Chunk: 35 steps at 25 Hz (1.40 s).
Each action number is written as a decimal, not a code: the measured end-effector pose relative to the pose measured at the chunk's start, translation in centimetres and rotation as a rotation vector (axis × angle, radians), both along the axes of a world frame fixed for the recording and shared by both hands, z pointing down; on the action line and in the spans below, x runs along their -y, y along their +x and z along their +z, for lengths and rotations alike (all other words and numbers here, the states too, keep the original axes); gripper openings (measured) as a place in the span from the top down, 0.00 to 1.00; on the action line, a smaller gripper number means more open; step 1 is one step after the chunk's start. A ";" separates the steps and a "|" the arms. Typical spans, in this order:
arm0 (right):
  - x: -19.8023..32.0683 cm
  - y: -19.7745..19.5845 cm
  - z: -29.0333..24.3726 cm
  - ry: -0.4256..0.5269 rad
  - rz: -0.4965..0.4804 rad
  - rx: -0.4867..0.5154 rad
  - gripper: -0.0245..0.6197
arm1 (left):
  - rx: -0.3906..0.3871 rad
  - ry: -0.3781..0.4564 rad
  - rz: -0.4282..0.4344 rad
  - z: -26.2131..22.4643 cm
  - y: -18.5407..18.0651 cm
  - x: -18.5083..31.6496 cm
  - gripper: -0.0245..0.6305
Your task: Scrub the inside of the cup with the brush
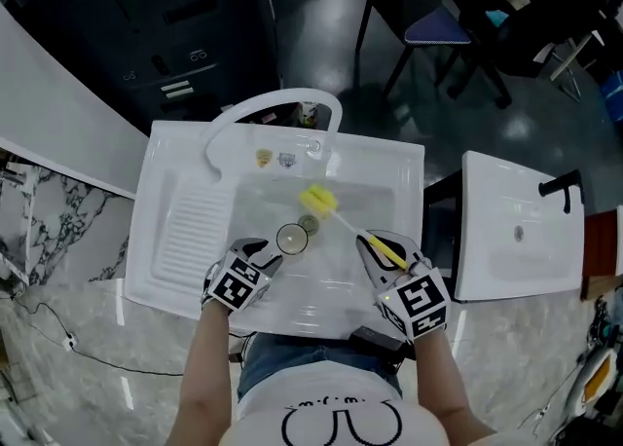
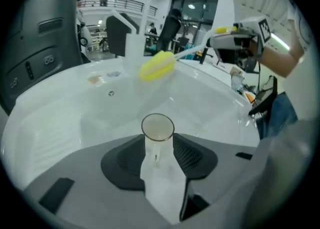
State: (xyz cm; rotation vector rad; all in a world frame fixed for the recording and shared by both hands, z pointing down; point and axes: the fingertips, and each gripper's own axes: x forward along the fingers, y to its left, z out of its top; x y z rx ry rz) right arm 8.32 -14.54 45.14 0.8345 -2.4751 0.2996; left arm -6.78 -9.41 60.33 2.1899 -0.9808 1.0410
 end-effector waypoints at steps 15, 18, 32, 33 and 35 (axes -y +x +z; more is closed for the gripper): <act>-2.8 -0.5 0.4 -0.043 0.082 -0.037 0.90 | 0.138 -0.163 0.153 6.4 0.7 -0.3 0.86; -3.7 -0.8 0.3 -0.055 0.041 -0.057 0.90 | 0.128 -0.165 0.153 6.5 0.7 -0.3 0.86; -7.2 -2.4 5.3 -0.303 -0.134 -0.283 0.90 | 0.315 0.021 0.383 5.5 2.0 -0.7 0.86; -7.4 -2.4 5.7 -0.314 -0.133 -0.294 0.90 | 0.320 0.024 0.393 5.5 2.0 -0.7 0.86; -7.7 -2.4 6.3 -0.329 -0.128 -0.304 0.90 | 0.330 0.029 0.410 5.5 2.1 -0.8 0.86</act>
